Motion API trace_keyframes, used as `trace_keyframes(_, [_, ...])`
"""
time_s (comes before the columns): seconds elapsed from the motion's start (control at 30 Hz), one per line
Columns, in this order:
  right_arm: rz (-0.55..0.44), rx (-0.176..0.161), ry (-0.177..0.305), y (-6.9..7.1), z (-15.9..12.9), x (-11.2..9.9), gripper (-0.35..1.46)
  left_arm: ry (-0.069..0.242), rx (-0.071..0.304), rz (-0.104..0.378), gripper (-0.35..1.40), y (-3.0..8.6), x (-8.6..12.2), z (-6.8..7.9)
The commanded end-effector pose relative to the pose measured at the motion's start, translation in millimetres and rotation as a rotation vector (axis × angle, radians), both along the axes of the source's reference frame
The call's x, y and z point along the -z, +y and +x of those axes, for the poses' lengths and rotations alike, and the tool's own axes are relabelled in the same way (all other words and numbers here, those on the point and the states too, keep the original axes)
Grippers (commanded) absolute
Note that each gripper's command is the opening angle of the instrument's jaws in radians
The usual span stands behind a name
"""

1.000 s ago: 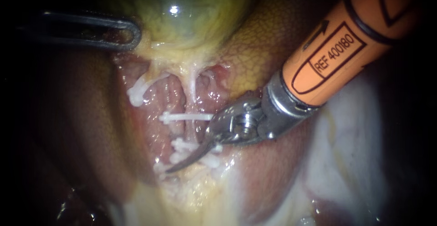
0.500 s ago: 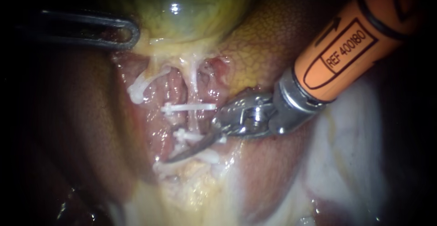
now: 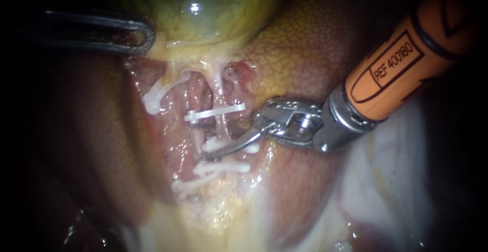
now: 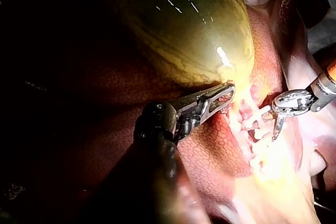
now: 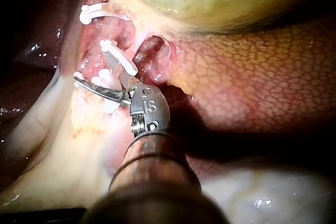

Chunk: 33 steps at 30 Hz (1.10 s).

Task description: Go to the cutting position right tube

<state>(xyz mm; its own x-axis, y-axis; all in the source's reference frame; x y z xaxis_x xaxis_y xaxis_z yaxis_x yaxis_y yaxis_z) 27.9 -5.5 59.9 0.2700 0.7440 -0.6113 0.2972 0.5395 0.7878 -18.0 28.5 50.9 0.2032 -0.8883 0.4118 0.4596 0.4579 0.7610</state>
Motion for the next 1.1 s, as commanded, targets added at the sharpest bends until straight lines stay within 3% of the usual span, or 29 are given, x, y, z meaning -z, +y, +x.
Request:
trace_keyframes(0.03, [0.003,0.002,0.018,-0.1,0.3,0.2,1.04,0.000,0.000,0.000,-0.35,0.0,0.0,0.0])
trace_keyframes(0.23, [0.040,0.008,0.147,-0.4,1.9,1.6,1.04,0.000,0.000,0.000,-0.35,0.0,0.0,0.0])
trace_keyframes(0.43, [0.058,-0.002,0.191,-0.4,2.9,2.8,1.04,0.000,0.000,0.000,-0.35,0.0,0.0,0.0])
trace_keyframes(1.1, [0.063,-0.015,0.199,-0.2,3.5,2.6,1.06,0.000,0.000,0.000,-0.35,0.1,0.0,0.0])
